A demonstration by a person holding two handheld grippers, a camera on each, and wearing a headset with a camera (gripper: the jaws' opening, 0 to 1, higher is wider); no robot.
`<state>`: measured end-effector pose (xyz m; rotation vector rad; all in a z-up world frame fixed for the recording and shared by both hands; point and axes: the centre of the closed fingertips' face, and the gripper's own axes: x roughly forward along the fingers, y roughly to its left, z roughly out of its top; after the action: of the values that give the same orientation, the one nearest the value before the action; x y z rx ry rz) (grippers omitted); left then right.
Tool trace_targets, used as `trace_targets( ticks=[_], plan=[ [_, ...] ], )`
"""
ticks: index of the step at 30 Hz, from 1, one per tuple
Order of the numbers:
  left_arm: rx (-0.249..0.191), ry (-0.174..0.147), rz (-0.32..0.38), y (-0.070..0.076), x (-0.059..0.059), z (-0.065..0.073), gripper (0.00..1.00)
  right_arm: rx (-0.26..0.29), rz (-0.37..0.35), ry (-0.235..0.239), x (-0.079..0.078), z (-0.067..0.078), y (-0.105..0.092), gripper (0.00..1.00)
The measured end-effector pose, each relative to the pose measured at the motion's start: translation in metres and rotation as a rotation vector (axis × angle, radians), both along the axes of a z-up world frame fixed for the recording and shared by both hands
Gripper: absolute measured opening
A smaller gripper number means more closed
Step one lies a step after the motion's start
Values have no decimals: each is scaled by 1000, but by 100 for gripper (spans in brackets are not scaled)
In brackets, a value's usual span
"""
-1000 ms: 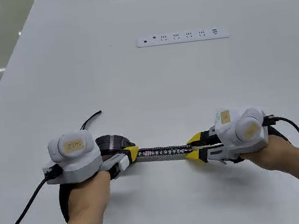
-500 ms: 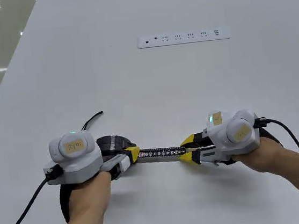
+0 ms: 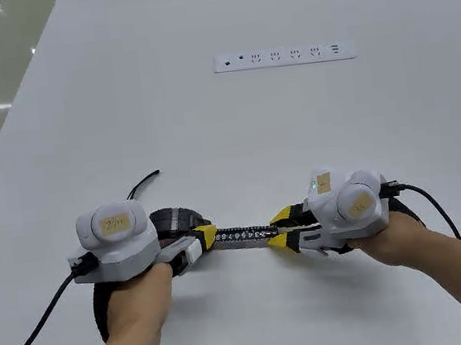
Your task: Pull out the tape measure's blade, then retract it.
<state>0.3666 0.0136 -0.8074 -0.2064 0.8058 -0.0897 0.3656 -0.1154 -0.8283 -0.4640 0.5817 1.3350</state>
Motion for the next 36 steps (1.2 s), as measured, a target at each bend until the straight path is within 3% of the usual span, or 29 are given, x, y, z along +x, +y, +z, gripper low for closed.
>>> trace_targets(
  ticks=[36],
  plan=[
    [-12, 9, 1, -1, 1, 0, 60, 18, 39, -8, 1, -1, 45, 13]
  ],
)
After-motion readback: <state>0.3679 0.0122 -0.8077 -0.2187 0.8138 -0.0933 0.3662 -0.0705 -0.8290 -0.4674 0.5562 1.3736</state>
